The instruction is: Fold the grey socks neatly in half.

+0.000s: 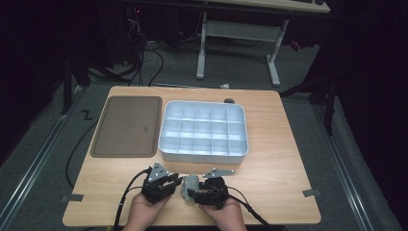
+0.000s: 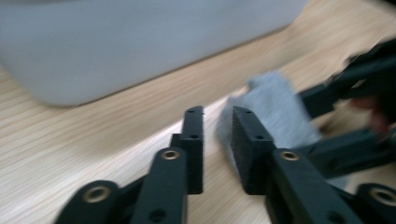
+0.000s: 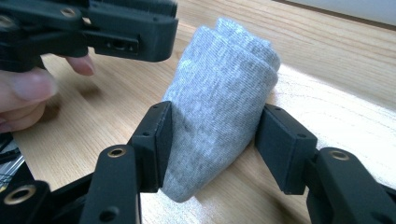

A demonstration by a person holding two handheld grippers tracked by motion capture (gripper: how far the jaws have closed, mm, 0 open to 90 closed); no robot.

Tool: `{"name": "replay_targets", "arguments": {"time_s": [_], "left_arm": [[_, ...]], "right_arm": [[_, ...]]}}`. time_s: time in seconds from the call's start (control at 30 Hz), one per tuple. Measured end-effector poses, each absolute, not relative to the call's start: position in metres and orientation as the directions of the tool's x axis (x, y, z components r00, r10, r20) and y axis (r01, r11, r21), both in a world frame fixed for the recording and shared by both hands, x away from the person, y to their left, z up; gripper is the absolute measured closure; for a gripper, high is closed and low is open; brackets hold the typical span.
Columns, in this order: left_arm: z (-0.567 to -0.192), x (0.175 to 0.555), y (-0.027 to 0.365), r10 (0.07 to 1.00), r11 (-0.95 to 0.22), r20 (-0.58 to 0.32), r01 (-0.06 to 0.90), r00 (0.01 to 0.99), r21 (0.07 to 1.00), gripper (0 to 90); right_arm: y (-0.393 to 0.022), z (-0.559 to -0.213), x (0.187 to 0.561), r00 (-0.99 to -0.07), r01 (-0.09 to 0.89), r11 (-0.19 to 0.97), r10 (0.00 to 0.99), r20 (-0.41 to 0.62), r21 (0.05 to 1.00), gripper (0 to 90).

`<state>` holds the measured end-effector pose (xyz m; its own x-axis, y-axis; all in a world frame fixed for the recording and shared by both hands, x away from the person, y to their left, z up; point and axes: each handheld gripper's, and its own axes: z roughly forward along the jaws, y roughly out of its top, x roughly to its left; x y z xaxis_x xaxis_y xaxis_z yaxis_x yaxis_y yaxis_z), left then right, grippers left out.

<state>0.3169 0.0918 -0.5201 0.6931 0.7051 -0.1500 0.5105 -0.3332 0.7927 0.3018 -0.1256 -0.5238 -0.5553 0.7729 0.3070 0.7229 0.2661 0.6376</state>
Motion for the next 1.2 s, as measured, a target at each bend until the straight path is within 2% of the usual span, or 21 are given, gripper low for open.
{"name": "replay_targets", "arguments": {"time_s": [0.17, 0.27, 0.93, 1.2], "left_arm": [[-0.528, 0.313, 0.074, 0.687, -0.439, -0.088, 0.509, 0.721, 0.74, 83.2], [-0.53, 0.313, 0.067, 0.681, -0.451, -0.088, 0.51, 0.727, 0.732, 86.4], [-0.53, 0.309, -0.014, 0.574, -0.514, -0.079, 0.433, 0.815, 0.741, 88.3], [-0.53, 0.31, -0.016, 0.561, -0.517, -0.084, 0.428, 0.823, 0.742, 90.0]], "right_arm": [[-0.127, -0.524, 0.302, -0.562, 0.722, 0.274, 0.768, 0.307, 0.636, 47.9], [-0.129, -0.523, 0.302, -0.559, 0.723, 0.275, 0.772, 0.303, 0.633, 48.2], [-0.208, -0.518, 0.286, -0.5, 0.763, 0.239, 0.807, 0.315, 0.6, 49.2], [-0.214, -0.519, 0.291, -0.483, 0.781, 0.212, 0.801, 0.354, 0.587, 50.1]]}}
